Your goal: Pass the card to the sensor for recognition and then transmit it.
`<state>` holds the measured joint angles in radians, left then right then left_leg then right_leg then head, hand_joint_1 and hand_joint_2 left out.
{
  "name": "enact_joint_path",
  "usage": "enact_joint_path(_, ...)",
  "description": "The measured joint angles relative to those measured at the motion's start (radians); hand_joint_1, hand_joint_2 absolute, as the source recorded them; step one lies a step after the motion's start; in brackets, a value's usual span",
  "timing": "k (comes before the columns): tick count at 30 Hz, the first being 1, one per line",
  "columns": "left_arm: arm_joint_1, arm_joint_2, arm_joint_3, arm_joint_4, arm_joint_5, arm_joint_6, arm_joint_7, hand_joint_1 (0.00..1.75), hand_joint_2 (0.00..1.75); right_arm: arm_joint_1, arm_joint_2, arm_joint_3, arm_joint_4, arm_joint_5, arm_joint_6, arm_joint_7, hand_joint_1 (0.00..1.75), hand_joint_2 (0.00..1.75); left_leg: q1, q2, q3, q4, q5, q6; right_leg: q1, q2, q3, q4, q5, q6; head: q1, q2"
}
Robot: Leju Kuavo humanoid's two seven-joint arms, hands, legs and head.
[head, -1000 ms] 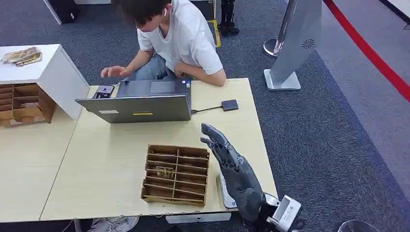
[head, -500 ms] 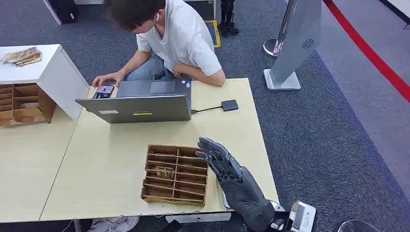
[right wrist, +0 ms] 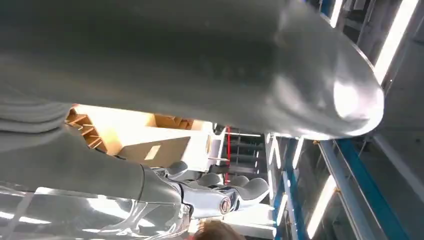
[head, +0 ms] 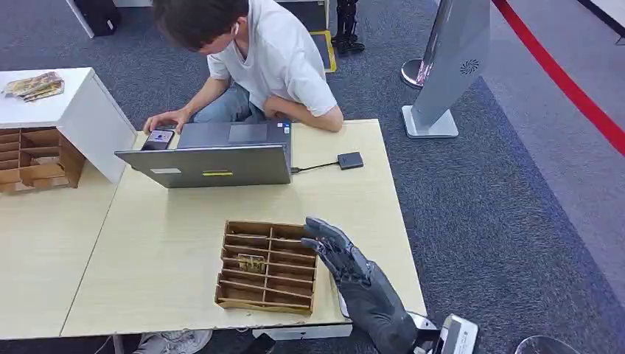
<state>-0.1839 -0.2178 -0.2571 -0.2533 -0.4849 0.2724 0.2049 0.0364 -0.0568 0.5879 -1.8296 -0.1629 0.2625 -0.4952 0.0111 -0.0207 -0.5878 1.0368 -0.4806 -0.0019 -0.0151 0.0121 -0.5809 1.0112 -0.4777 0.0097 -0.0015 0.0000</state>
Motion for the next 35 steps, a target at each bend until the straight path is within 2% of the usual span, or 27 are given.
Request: enact_joint_path(35, -0.002, 0.0, -0.006, 0.0, 0.024, 0.012, -0.001, 0.0, 0.0, 0.001, -0.008, 0.0, 0.014, 0.002, -0.038, 0.003, 0.0, 0.0, 0.0, 0.0, 0.0, 0.0, 0.0, 0.0, 0.0, 0.0, 0.0, 0.0, 0.0, 0.0, 0.0, 0.0)
